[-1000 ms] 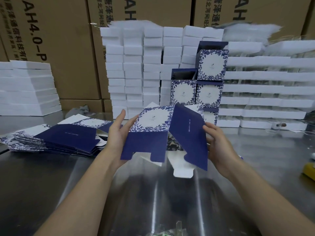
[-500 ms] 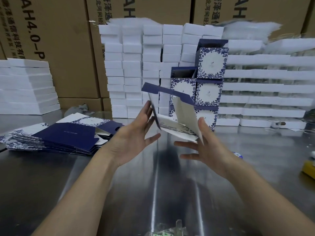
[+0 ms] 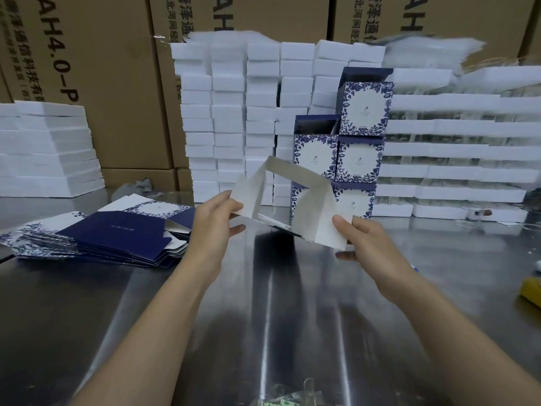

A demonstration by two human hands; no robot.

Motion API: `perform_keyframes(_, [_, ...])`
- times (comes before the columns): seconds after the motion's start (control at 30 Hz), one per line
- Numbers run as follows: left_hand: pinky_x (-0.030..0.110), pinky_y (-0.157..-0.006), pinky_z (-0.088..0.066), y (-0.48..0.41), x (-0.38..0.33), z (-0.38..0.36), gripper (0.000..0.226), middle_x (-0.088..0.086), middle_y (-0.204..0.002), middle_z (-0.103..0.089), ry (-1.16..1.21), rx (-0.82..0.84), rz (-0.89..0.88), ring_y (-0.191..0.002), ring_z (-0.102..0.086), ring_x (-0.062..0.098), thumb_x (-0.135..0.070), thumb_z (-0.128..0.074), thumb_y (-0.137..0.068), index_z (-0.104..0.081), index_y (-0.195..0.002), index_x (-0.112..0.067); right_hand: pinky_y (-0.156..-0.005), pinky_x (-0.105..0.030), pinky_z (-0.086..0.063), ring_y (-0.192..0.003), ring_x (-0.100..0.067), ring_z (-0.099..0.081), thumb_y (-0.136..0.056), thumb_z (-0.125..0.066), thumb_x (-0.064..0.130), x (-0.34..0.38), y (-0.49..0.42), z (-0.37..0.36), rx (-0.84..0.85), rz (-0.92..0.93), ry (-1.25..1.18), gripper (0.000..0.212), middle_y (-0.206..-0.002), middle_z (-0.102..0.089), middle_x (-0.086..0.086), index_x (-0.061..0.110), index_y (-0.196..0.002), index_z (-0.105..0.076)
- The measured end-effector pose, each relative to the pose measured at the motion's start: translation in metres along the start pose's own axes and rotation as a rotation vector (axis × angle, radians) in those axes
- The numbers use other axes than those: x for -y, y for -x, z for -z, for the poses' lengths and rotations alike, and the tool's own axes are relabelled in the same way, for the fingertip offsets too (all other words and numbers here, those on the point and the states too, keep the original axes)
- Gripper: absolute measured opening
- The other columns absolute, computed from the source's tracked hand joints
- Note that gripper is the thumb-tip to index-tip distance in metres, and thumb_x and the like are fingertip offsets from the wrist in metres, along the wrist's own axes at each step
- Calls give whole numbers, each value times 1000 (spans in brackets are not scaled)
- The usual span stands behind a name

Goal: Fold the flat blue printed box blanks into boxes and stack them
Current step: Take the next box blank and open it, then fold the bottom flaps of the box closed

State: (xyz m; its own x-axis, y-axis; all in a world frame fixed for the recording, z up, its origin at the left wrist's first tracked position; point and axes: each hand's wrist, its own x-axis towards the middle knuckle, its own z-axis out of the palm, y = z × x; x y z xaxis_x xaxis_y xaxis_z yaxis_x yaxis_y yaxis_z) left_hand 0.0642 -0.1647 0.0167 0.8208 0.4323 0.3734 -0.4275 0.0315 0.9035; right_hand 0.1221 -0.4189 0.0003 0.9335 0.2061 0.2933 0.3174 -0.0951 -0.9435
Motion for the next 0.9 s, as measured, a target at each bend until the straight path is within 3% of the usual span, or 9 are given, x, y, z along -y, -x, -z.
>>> perform_keyframes(0.1, [33, -77, -53, 7, -2, -4, 30, -20, -80, -67, -139, -11, -81, -68, -59, -1, -13, -57, -86, -76, -88, -37, -83, -42, -52, -84, -17, -56, -108, -57, 27, -1, 1, 0, -54, 78, -8, 38, -91, -64, -11, -10, -103, -65])
perform_keyframes(0.2, [25, -66, -52, 9, 3, -5, 65, -15, -107, -67, -340, 0, -205, -82, -65, 3, -2, -58, -87, -62, -123, -56, -71, -34, -42, -74, -13, -50, -108, -58, 23, 0, 5, -1, -21, 172, 97, 30, -80, -60, -2, -2, -95, -67])
perform_keyframes(0.3, [13, -59, -49, 10, 7, -5, 79, -16, -111, -64, -442, 36, -219, -87, -65, 5, -2, -61, -89, -50, -133, -66, -67, -38, -32, -74, -21, -44, -108, -59, 24, -2, 6, -5, 6, 245, 194, 27, -80, -57, -14, -1, -96, -63])
perform_keyframes(0.37, [10, -61, -48, 11, 6, -6, 77, -17, -112, -62, -486, 54, -207, -81, -62, -3, -4, -62, -90, -51, -136, -65, -71, -40, -41, -78, -33, -51, -106, -60, 21, -4, 4, -6, -12, 262, 192, 12, -90, -64, -20, 16, -112, -69])
perform_keyframes(0.43, [6, -63, -46, 12, 6, -5, 79, -15, -115, -60, -511, 77, -208, -78, -57, -10, -2, -59, -91, -52, -138, -65, -67, -34, -39, -71, -26, -45, -105, -59, 17, -6, 4, -6, -45, 269, 186, 29, -79, -54, -11, 36, -125, -64])
perform_keyframes(0.53, [15, -66, -50, 14, 5, -3, 88, -24, -121, -54, -559, 169, -217, -77, -56, 5, 3, -50, -92, -47, -137, -73, -58, -22, -37, -62, -18, -40, -104, -52, 7, -5, 6, -3, -63, 330, 225, 61, -71, -42, -13, 58, -138, -50])
perform_keyframes(0.67, [46, -98, -51, 17, 6, -5, 96, -41, -126, -50, -599, 251, -235, -106, -56, 12, 10, -44, -91, -42, -142, -72, -61, -22, -41, -69, -34, -47, -102, -45, -1, -5, 7, 0, -100, 382, 301, 73, -76, -47, -25, 62, -141, -46])
perform_keyframes(0.8, [39, -89, -52, 15, 11, -5, 89, -39, -116, -50, -642, 232, -274, -90, -52, 6, 10, -44, -93, -46, -136, -68, -76, -40, -52, -74, -19, -53, -101, -43, -3, -10, 3, 0, -117, 398, 359, 73, -77, -54, 9, 60, -136, -49])
perform_keyframes(0.9, [38, -84, -54, 15, 15, -6, 78, -12, -111, -54, -676, 215, -338, -83, -51, 1, 8, -45, -95, -59, -134, -58, -90, -55, -57, -106, -4, -54, -100, -41, -5, -10, 4, -3, -124, 409, 381, 68, -114, -58, 31, 53, -131, -54])
